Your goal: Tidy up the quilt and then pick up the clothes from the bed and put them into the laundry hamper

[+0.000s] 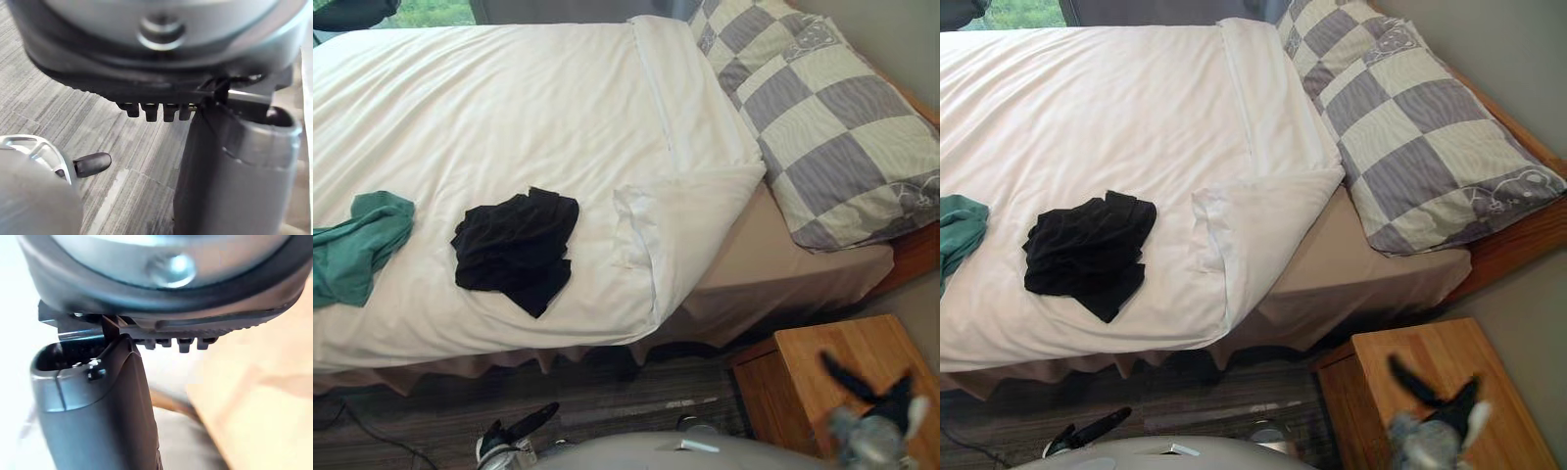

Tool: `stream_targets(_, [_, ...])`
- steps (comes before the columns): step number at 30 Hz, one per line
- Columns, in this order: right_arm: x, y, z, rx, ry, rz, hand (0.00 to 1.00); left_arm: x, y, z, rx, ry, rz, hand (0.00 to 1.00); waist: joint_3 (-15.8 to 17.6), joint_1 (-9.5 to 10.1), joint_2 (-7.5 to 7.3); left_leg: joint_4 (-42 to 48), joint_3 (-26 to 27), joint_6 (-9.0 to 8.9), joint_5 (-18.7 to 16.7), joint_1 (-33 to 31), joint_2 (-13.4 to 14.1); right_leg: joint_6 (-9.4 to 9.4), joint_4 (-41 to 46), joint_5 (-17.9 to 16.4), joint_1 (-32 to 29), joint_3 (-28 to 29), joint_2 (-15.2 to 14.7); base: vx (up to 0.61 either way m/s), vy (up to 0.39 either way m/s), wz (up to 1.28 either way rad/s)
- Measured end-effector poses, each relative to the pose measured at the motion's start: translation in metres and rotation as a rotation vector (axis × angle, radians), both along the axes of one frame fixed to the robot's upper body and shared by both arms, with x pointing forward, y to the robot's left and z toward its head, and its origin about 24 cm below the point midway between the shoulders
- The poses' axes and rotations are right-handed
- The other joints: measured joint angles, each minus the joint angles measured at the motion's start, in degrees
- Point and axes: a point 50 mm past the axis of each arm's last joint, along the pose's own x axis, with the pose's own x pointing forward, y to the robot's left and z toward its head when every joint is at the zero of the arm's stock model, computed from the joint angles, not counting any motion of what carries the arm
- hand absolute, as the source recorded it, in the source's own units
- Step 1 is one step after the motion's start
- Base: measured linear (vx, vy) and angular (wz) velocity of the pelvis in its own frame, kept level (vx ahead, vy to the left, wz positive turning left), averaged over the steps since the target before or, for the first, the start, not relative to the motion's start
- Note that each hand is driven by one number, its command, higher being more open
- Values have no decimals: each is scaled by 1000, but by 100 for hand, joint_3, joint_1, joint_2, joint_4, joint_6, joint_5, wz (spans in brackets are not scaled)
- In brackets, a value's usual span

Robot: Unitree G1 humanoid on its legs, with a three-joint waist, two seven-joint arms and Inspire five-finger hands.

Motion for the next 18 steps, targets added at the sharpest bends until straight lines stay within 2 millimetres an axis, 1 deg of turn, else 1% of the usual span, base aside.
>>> stream_targets(1, [5, -4, 11, -48, -24, 5, 100, 0, 0, 0, 2, 2, -12, 100, -18, 0, -4, -30, -10, -4, 25, 5, -2, 0, -1, 0, -3, -5, 11, -11, -55, 8])
stream_targets(3, [31, -9, 47, -173, -138, 48, 100, 3, 2, 1, 6, 4, -57, 100, -44, -4, -32, -82, -62, -4, 79, -2, -1, 0, -17, 0, -7, -8, 35, -31, -61, 6])
stream_targets(4, [38, -9, 54, -199, -157, 64, 100, 3, 2, 1, 7, 4, -73, 100, -44, -5, -34, -88, -81, -3, 87, -4, -3, 0, -20, 0, -7, -10, 38, -41, -53, 7])
stream_targets(6, [67, -3, 71, -243, -221, 138, 100, 7, 2, 1, 11, 7, -140, 100, -44, -23, -35, -89, -190, 22, 117, -47, -22, -1, -58, 1, 8, -32, 31, -56, -52, 17])
stream_targets(7, [80, 3, 77, -259, -237, 188, 100, 9, 2, 2, 12, 6, -178, 100, -47, -35, -28, -87, -274, 34, 153, -107, -43, -2, -86, 1, 4, -91, 15, -61, -48, 22])
stream_targets(8, [86, 7, 80, -274, -238, 214, 100, 11, 2, 2, 12, 6, -197, 100, -44, -44, -23, -87, -319, 45, 171, -133, -53, -1, -93, 1, 3, -129, 17, -60, -41, 24])
stream_targets(9, [98, 14, 86, -293, -248, 270, 100, 12, 2, 2, 12, 8, -224, 100, -27, -53, -2, -88, -384, 52, 182, -178, -66, -2, -107, 1, -4, -152, 19, -52, -28, 18])
stream_targets(10, [104, 18, 89, -298, -259, 296, 100, 12, 1, 2, 12, 10, -232, 100, -32, -52, 9, -89, -411, 59, 186, -204, -77, -3, -125, 2, -7, -158, 11, -63, -18, 17])
stream_targets(12, [128, 37, 102, -355, -280, 406, 100, 11, 1, 1, 16, 27, -271, 100, -34, -38, 40, -92, -503, 96, 212, -288, -98, -9, -218, 35, -5, -207, 1, -66, -5, 16])
stream_targets(15, [153, 58, 122, -430, -308, 543, 100, 10, 2, 1, 28, 42, -311, 100, 71, -5, 60, -93, -613, 134, 254, -345, -94, -32, -225, 75, -5, -283, 6, -64, -3, 15])
stream_targets(16, [162, 68, 132, -466, -331, 600, 100, 9, 2, 0, 26, 52, -320, 100, 100, 4, 79, -93, -657, 155, 275, -406, -98, -32, -245, 111, -30, -298, 5, -64, 6, 14])
stream_targets(17, [167, 74, 137, -480, -346, 629, 100, 8, 2, 0, 26, 57, -326, 100, 109, 7, 92, -92, -679, 168, 291, -450, -100, -24, -270, 146, -53, -303, 6, -91, 16, 15])
stream_targets(18, [177, 85, 148, -508, -372, 688, 100, 8, 3, 0, 28, 61, -332, 100, 154, 20, 117, -92, -704, 206, 325, -541, -107, -25, -323, 212, -103, -306, 7, -73, 20, 11])
